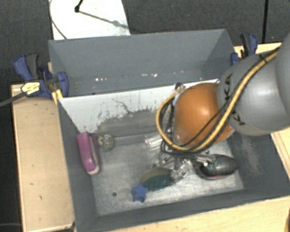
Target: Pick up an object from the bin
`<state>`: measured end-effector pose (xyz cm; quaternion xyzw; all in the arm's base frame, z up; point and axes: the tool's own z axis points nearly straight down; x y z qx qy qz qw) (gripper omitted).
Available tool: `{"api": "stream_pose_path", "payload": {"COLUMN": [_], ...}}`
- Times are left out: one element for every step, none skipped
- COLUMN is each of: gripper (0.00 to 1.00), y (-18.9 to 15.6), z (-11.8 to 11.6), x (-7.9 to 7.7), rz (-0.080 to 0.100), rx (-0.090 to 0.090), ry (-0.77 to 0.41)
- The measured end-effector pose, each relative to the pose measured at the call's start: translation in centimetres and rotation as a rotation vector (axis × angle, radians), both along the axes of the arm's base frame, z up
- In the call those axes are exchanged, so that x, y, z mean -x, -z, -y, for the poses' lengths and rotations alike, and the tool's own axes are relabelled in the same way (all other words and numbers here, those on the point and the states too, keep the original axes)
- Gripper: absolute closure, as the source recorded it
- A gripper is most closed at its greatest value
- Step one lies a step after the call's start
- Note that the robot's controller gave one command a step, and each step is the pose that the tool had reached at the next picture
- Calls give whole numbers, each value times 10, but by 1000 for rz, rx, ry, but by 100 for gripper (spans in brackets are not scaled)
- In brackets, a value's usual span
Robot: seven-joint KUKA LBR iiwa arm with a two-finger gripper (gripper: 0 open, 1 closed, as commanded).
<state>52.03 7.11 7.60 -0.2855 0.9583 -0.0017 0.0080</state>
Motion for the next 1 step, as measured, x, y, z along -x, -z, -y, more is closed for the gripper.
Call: {"api": "stream_pose_path", "payload": {"gripper": [100], "y": [-157], "z": [-1], "x": [-8], "rz": [-7], "rx": [0], "ry": [-27]}}
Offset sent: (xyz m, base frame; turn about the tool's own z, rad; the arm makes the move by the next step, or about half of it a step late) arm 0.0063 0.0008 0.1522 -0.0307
